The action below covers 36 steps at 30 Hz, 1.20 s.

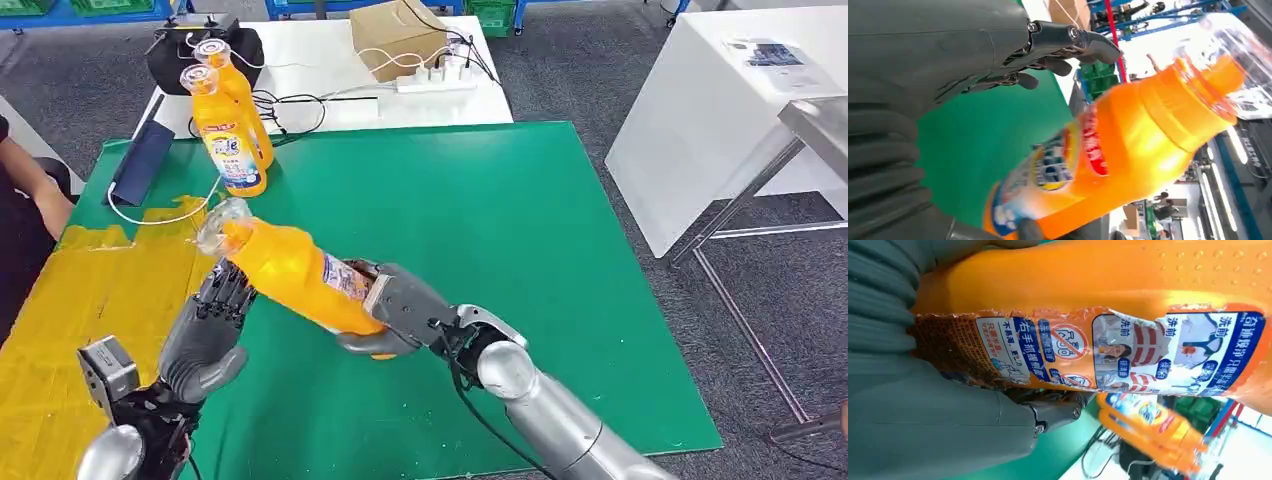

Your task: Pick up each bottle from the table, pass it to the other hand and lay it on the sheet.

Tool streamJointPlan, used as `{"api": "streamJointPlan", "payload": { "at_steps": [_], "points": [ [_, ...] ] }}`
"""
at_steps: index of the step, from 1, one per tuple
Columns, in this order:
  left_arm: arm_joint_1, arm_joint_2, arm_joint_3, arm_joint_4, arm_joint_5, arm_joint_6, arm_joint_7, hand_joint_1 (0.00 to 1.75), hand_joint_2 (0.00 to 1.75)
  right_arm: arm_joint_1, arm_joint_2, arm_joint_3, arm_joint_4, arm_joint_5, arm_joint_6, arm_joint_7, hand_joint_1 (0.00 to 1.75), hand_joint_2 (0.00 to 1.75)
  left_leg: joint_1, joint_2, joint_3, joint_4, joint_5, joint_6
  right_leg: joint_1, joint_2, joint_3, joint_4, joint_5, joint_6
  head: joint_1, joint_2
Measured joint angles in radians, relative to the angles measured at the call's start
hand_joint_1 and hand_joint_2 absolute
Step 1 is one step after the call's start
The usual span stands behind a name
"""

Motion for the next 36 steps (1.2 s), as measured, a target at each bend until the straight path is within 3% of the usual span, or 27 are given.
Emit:
{"api": "streamJointPlan", "payload": {
  "at_steps": [16, 17, 18, 36],
  "points": [
    [-0.003, 0.0, -0.068, -0.007, -0.048, 0.046, -0.013, 0.0, 1.75, 0.043, -0.005, 0.147, 0.0, 0.028, -0.009, 0.004, 1.75, 1.75, 0.0, 0.0, 0.0, 0.0, 0.0, 0.0, 0.0, 0.0, -0.001, 0.0, 0.0, 0.0, 0.0, 0.0],
    [-0.005, 0.0, -0.071, -0.007, -0.045, 0.046, -0.011, 0.14, 1.75, 0.043, -0.005, 0.156, 0.0, 0.03, -0.01, 0.006, 1.75, 1.75, 0.0, 0.0, 0.0, 0.0, 0.0, 0.0, 0.0, 0.0, -0.001, 0.0, 0.0, 0.0, 0.0, 0.0],
    [-0.006, 0.0, -0.073, -0.006, -0.043, 0.045, -0.01, 1.75, 1.75, 0.043, -0.005, 0.162, 0.001, 0.03, -0.011, 0.006, 1.75, 1.75, 0.0, 0.0, 0.0, 0.0, 0.0, 0.0, 0.0, 0.0, -0.001, 0.0, 0.0, 0.0, 0.0, 0.0],
    [-0.027, 0.027, -0.116, 0.024, -0.051, -0.017, -0.04, 1.75, 1.75, 0.031, -0.032, 0.209, 0.006, 0.018, -0.007, 0.014, 1.75, 1.75, 0.0, 0.0, 0.0, 0.0, 0.0, 0.0, 0.0, 0.0, -0.001, 0.0, 0.0, 0.0, 0.0, 0.0]
  ]
}}
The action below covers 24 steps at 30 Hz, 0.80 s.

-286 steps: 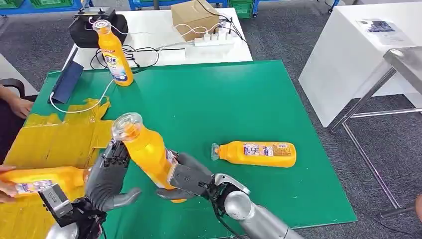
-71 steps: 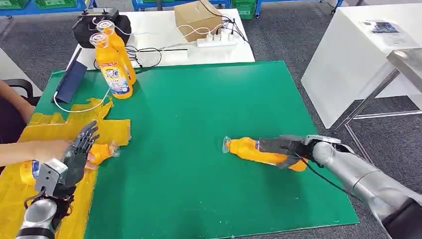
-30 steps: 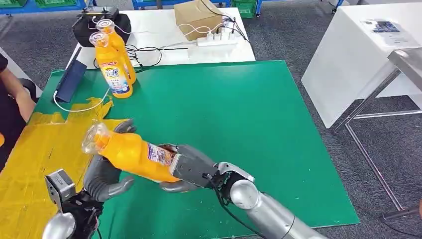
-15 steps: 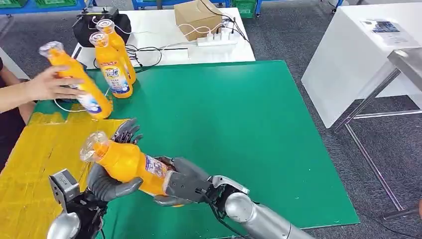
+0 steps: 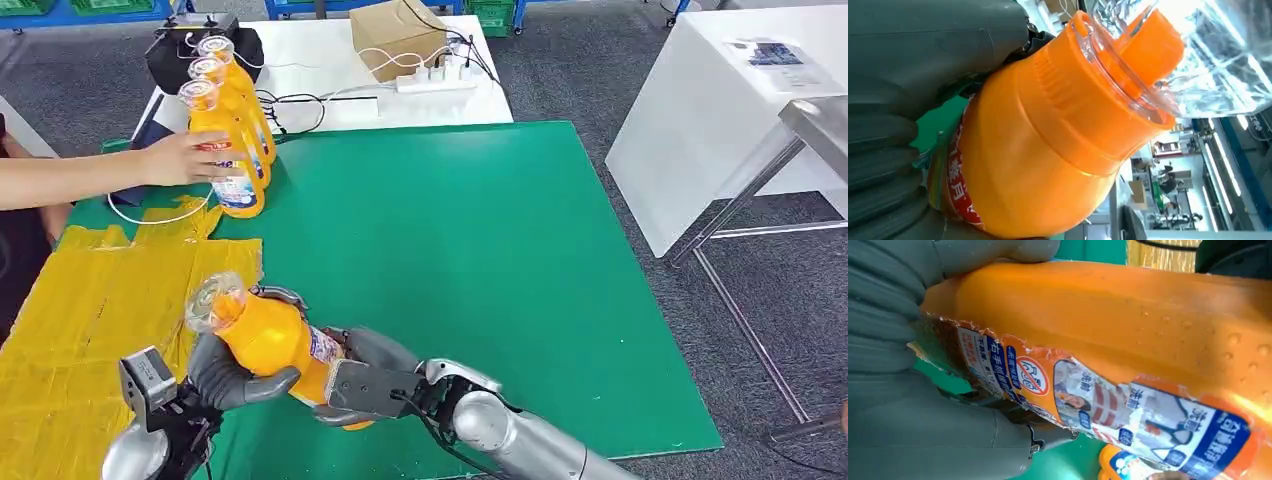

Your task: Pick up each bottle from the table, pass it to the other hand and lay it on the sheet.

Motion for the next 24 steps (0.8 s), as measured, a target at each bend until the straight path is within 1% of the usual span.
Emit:
{"api": "streamJointPlan", "payload": {
  "at_steps": [14, 15, 16, 18, 21, 24],
  "points": [
    [-0.003, 0.011, -0.008, 0.008, -0.003, -0.011, -0.014, 1.75, 1.75, -0.001, -0.003, 0.01, 0.002, -0.003, 0.0, -0.004, 1.75, 1.75, 0.0, 0.0, 0.0, 0.0, 0.0, 0.0, 0.0, 0.0, 0.0, 0.0, 0.0, 0.0, 0.0, 0.0],
    [-0.003, 0.011, -0.008, 0.008, -0.006, -0.01, -0.018, 1.75, 1.75, -0.001, -0.004, 0.01, 0.002, -0.004, -0.005, -0.007, 0.45, 1.75, 0.0, 0.0, 0.0, 0.0, 0.0, 0.0, 0.0, 0.0, 0.0, 0.0, 0.0, 0.0, 0.0, 0.0],
    [-0.003, 0.011, -0.008, 0.008, -0.014, -0.007, -0.023, 1.75, 1.75, 0.0, -0.005, 0.01, 0.002, -0.005, -0.01, -0.01, 0.0, 1.75, 0.0, 0.0, 0.0, 0.0, 0.0, 0.0, 0.0, 0.0, 0.0, 0.0, 0.0, 0.0, 0.0, 0.0],
    [-0.003, 0.012, -0.008, 0.008, -0.036, 0.009, -0.032, 1.75, 1.75, 0.003, -0.007, 0.007, 0.001, -0.008, -0.025, -0.015, 0.0, 1.75, 0.0, 0.0, 0.0, 0.0, 0.0, 0.0, 0.0, 0.0, 0.0, 0.0, 0.0, 0.0, 0.0, 0.0],
    [0.012, 0.02, -0.005, -0.005, -0.133, 0.086, -0.053, 1.75, 1.75, 0.034, -0.011, -0.022, -0.03, -0.001, -0.065, -0.016, 0.0, 1.75, 0.0, 0.0, 0.0, 0.0, 0.0, 0.0, 0.0, 0.0, 0.0, 0.0, 0.0, 0.0, 0.0, 0.0],
    [0.037, 0.047, 0.02, -0.033, -0.357, 0.257, -0.07, 1.75, 1.75, 0.061, -0.036, -0.079, -0.09, 0.01, -0.071, -0.015, 0.0, 1.75, 0.0, 0.0, 0.0, 0.0, 0.0, 0.0, 0.0, 0.0, 0.0, 0.0, 0.0, 0.0, 0.0, 0.0]
  ]
}}
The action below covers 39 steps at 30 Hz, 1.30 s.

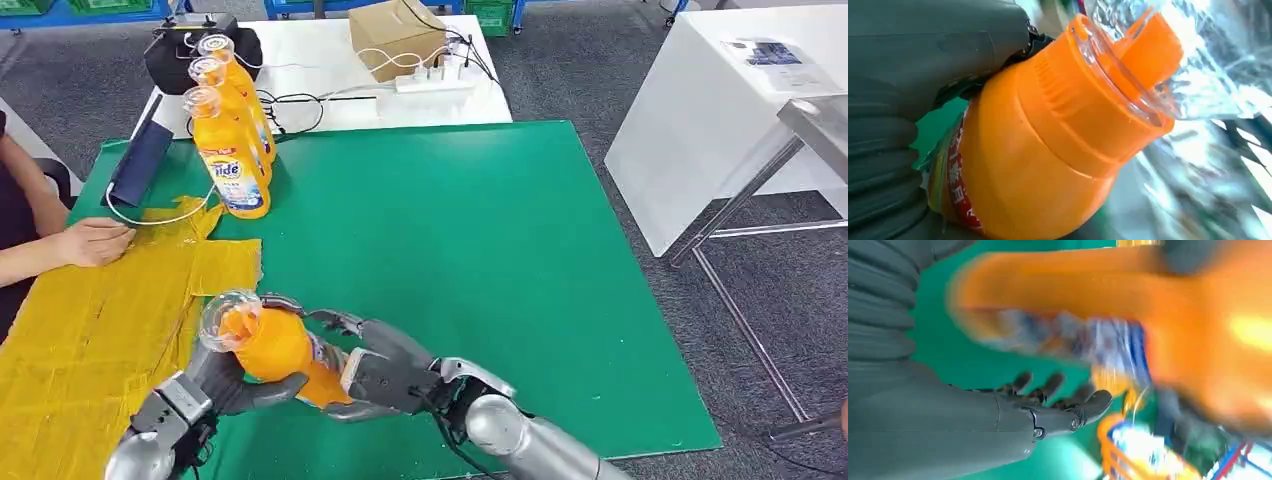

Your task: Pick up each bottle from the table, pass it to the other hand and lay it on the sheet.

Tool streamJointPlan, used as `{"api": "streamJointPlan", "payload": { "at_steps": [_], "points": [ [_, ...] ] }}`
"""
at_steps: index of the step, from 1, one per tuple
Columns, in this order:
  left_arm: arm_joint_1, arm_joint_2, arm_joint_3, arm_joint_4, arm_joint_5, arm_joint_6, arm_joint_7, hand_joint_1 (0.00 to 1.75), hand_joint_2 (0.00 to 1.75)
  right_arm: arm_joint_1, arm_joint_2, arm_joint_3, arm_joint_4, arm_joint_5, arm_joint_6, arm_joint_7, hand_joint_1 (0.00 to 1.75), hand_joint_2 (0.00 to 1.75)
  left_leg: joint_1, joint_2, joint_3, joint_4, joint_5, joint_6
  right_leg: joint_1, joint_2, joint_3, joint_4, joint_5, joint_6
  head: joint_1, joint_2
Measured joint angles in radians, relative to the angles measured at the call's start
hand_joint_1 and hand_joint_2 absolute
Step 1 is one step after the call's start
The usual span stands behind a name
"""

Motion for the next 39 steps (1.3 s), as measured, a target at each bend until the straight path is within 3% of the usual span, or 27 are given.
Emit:
{"api": "streamJointPlan", "payload": {
  "at_steps": [3, 4, 7, 10, 12, 14, 19, 25, 26, 27, 31, 39],
  "points": [
    [0.023, 0.024, 0.041, -0.028, -0.147, 0.12, -0.002, 1.75, 1.75, 0.038, -0.027, -0.053, -0.065, 0.014, 0.0, -0.004, 0.0, 1.75, 0.0, 0.0, 0.0, 0.0, 0.0, 0.0, 0.0, 0.0, 0.0, 0.0, 0.0, 0.0, 0.0, 0.0],
    [0.027, 0.031, 0.053, -0.034, -0.163, 0.135, -0.002, 1.75, 1.75, 0.046, -0.033, -0.066, -0.08, 0.016, 0.001, -0.005, 0.0, 0.0, 0.0, 0.0, 0.0, 0.0, 0.0, 0.0, 0.0, 0.0, 0.0, 0.0, 0.0, 0.0, 0.0, 0.0],
    [0.041, 0.039, 0.075, -0.052, -0.263, 0.209, 0.025, 1.75, 1.75, 0.072, -0.046, -0.099, -0.121, 0.018, 0.004, -0.003, 0.0, 0.0, 0.0, 0.0, 0.0, 0.0, 0.0, 0.0, 0.0, 0.0, 0.0, 0.0, 0.0, 0.0, 0.0, 0.0],
    [0.074, 0.05, 0.092, -0.051, -0.621, 0.481, 0.142, 1.75, 1.75, 0.147, -0.062, -0.144, -0.162, -0.014, -0.018, -0.043, 0.0, 0.0, 0.0, 0.0, -0.001, 0.0, 0.0, 0.0, 0.0, 0.0, 0.0, 0.0, 0.0, 0.0, 0.0, 0.0],
    [0.105, 0.096, 0.106, -0.03, -0.907, 0.642, 0.231, 1.75, 1.75, 0.206, -0.104, -0.197, -0.223, -0.073, -0.018, -0.083, 0.0, 0.0, -0.001, -0.001, -0.001, 0.0, -0.001, 0.0, -0.001, 0.0, -0.001, 0.0, -0.001, 0.0, -0.001, 0.0],
    [0.124, 0.136, 0.122, 0.008, -1.028, 0.703, 0.263, 1.75, 1.75, 0.225, -0.139, -0.254, -0.268, -0.077, 0.011, -0.103, 0.0, 0.0, -0.001, 0.0, -0.002, 0.0, -0.001, 0.0, -0.001, 0.0, -0.001, 0.0, -0.001, 0.0, 0.0, 0.0],
    [0.125, 0.216, 0.123, 0.069, -1.095, 0.658, 0.288, 1.75, 1.75, 0.209, -0.176, -0.304, -0.357, -0.082, 0.053, -0.08, 0.0, 0.0, 0.0, 0.001, -0.002, 0.0, -0.001, -0.001, -0.001, 0.001, -0.003, 0.0, 0.0, -0.001, 0.0, 0.0],
    [0.119, 0.267, 0.111, 0.115, -1.115, 0.626, 0.3, 1.75, 1.75, 0.204, -0.193, -0.312, -0.388, -0.09, 0.056, -0.076, 0.0, 0.0, 0.0, 0.002, -0.002, 0.0, 0.0, 0.0, -0.001, 0.001, -0.003, 0.0, 0.0, -0.001, 0.0, 0.0],
    [0.113, 0.276, 0.103, 0.126, -1.124, 0.613, 0.302, 0.16, 1.75, 0.203, -0.195, -0.31, -0.391, -0.093, 0.056, -0.076, 0.0, 0.0, 0.0, 0.002, -0.002, 0.0, 0.0, 0.0, -0.001, 0.001, -0.003, 0.0, 0.0, -0.001, 0.0, 0.0],
    [0.105, 0.292, 0.089, 0.139, -1.132, 0.601, 0.303, 0.0, 1.75, 0.199, -0.197, -0.307, -0.392, -0.094, 0.056, -0.078, 0.0, 0.0, 0.0, 0.002, -0.002, 0.0, 0.0, 0.0, -0.001, 0.001, -0.003, 0.0, 0.0, -0.001, 0.0, 0.0],
    [0.065, 0.35, 0.028, 0.206, -1.165, 0.568, 0.292, 0.0, 1.75, 0.177, -0.205, -0.297, -0.392, -0.101, 0.059, -0.084, 0.0, 0.0, 0.0, 0.002, -0.002, 0.0, 0.0, 0.0, -0.001, 0.001, -0.003, 0.0, 0.0, -0.001, 0.0, 0.0],
    [-0.001, 0.401, -0.056, 0.301, -1.152, 0.527, 0.29, 0.0, 1.75, 0.164, -0.212, -0.283, -0.392, -0.103, 0.062, -0.084, 0.0, 0.0, 0.0, 0.002, -0.002, 0.0, 0.0, 0.0, -0.001, 0.001, -0.003, 0.0, 0.0, -0.001, 0.0, 0.0]
  ]
}}
